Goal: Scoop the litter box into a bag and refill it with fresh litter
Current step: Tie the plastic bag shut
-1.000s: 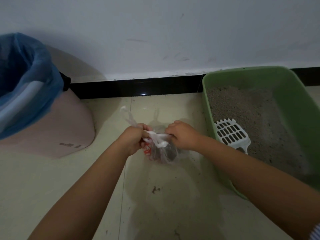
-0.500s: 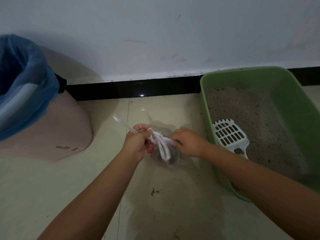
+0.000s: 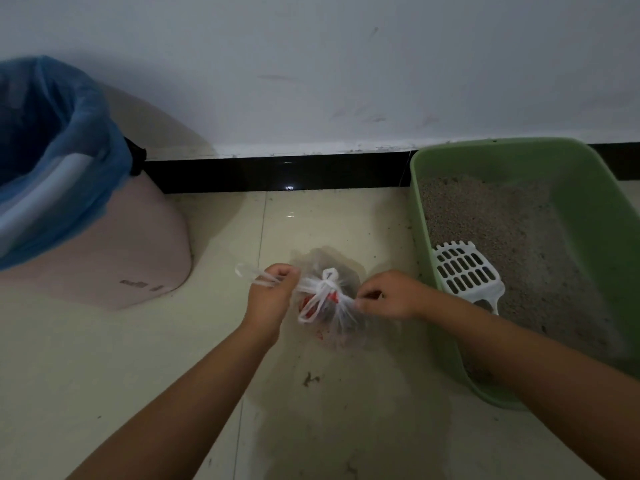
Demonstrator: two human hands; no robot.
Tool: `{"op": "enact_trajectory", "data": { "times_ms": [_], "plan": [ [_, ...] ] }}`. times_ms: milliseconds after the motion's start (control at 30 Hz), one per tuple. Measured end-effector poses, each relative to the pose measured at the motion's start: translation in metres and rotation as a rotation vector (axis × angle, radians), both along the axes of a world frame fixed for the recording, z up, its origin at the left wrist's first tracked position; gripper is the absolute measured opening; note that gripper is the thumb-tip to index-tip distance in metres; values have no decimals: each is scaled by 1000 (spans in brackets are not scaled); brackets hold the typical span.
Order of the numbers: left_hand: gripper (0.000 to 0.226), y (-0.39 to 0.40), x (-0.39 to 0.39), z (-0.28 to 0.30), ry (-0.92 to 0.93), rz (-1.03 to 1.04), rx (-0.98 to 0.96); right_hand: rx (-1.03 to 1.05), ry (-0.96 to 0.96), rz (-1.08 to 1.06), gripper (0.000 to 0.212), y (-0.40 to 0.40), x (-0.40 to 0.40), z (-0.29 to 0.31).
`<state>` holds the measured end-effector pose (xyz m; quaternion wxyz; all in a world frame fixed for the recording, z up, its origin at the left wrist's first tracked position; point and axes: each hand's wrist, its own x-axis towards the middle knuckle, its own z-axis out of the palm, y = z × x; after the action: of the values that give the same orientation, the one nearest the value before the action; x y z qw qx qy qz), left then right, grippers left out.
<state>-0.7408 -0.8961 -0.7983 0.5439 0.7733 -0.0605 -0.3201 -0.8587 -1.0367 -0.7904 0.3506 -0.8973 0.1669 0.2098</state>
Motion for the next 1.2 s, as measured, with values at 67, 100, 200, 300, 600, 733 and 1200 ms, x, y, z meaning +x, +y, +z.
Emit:
{"op": "enact_trajectory", "data": {
  "times_ms": [67, 100, 200, 300, 600, 733, 1200],
  "plan": [
    [26, 8, 1, 0, 134, 12, -78, -29, -94, -110, 29, 0, 9, 4],
    [25, 10, 1, 1, 191, 12, -127, -23, -152, -173, 25, 1, 15, 6],
    [26, 13, 2, 4, 333, 81, -316, 25, -222, -189, 36, 6, 37, 15],
    [23, 16, 13, 8, 493, 87, -619, -40, -124, 39, 40, 8, 56, 16],
    [34, 13, 36, 25, -243, -409, 147, -151, -24, 292, 22, 6, 59, 20],
    [35, 16, 27, 12, -868, -966, 584, -287, -69, 374, 27, 7, 48, 13],
    [82, 68, 34, -28, -851, -1051, 396, -455, -179, 446, 26, 12, 6, -11]
  ]
}}
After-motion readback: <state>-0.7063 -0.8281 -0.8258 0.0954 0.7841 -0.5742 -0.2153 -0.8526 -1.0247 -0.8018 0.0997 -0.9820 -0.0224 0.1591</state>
